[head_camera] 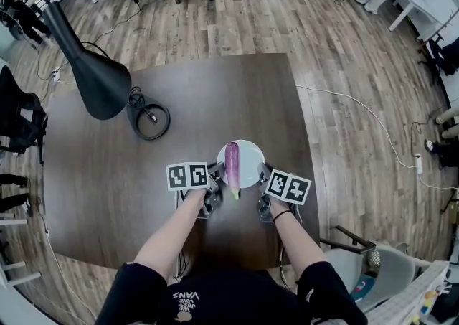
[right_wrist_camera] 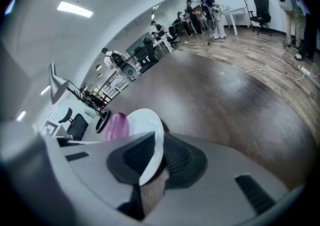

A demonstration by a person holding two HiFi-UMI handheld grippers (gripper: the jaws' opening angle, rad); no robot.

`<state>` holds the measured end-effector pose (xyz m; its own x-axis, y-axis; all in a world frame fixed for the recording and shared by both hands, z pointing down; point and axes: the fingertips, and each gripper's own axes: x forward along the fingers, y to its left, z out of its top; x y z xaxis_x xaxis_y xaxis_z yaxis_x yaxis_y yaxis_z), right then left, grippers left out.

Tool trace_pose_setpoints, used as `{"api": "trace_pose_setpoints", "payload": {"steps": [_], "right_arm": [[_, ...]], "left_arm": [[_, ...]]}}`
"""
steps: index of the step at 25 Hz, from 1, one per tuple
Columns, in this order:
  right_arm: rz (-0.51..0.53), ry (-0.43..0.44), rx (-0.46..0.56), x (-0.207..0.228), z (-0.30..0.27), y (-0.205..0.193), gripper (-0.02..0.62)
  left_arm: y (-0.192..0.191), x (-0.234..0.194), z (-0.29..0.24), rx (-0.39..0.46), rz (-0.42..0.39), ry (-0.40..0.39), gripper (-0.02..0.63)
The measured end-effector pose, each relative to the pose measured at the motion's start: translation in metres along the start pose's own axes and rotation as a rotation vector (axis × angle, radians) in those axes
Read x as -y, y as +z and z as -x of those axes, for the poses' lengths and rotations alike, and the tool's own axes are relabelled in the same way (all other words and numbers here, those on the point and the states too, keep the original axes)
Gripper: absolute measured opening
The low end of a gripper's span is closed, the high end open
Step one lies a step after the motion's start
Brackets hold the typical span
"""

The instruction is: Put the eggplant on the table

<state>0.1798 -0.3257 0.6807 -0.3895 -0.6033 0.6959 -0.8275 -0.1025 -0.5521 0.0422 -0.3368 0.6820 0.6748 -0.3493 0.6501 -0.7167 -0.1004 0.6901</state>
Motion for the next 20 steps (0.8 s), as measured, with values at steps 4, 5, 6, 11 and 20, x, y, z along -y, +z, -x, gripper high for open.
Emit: {"api": "trace_pose_setpoints", "payload": {"steps": [4, 5, 6, 11, 20], "right_arm": [[0.021, -0.02, -0.018, 0.0012, -0.0008, -0.0035, 0.048], [0.025, -0.023, -0.019, 0.0006, -0.0009, -0.0036, 0.048], [0.027, -0.025, -0.019, -0.0002, -0.0007, -0.0037, 0.049], [0.031, -0.028, -0.01, -0.001, 0.0026, -0.0012, 0.075], [0.027, -0.015, -0.017, -0.0008, 0.0054, -0.008, 0.083]], "left_arm": [[-0.0003, -0.0017, 0.0001, -0.001, -0.011, 0.013, 0.04], [0.0, -0.0021, 0.0005, -0.002, -0.015, 0.016, 0.04], [0.0002, -0.0024, 0.0011, -0.003, -0.018, 0.018, 0.04], [-0.0001, 0.002, 0.0034, -0.008, -0.036, 0.009, 0.092], [-0.0034, 0.0025, 0.0067, -0.015, -0.046, 0.009, 0.127]]}}
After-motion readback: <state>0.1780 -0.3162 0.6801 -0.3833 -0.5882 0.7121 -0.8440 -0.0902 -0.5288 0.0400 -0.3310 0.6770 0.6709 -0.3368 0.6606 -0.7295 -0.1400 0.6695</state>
